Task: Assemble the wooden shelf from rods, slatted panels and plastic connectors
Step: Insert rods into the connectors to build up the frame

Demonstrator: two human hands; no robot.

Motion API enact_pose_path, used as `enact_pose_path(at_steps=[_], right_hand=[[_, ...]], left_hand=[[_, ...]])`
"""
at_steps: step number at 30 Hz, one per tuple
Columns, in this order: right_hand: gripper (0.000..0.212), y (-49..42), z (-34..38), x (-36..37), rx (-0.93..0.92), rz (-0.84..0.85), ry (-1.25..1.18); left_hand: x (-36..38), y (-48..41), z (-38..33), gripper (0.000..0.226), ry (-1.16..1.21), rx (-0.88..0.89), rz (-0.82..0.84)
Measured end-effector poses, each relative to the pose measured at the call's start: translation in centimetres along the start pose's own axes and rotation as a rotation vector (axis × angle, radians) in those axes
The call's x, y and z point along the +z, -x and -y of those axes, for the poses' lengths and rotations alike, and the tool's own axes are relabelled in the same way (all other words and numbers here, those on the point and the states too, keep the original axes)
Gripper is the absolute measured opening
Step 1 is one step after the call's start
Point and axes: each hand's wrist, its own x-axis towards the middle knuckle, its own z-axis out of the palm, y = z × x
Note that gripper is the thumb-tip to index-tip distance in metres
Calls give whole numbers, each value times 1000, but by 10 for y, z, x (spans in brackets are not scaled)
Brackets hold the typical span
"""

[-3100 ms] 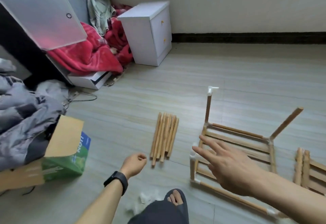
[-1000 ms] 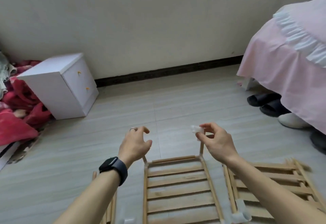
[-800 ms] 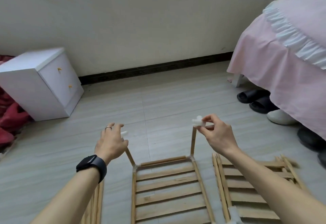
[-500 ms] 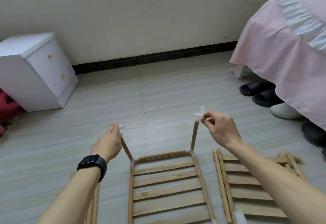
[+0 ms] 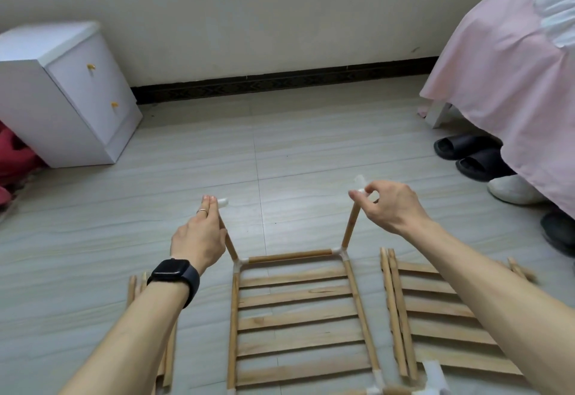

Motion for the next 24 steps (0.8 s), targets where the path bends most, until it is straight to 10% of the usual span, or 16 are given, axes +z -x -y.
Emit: enact_pose_path(at_steps=[24], right_hand=[[34, -10, -8, -4, -209, 182, 302]], left_hand=[[7, 2, 3, 80, 90, 12, -27]])
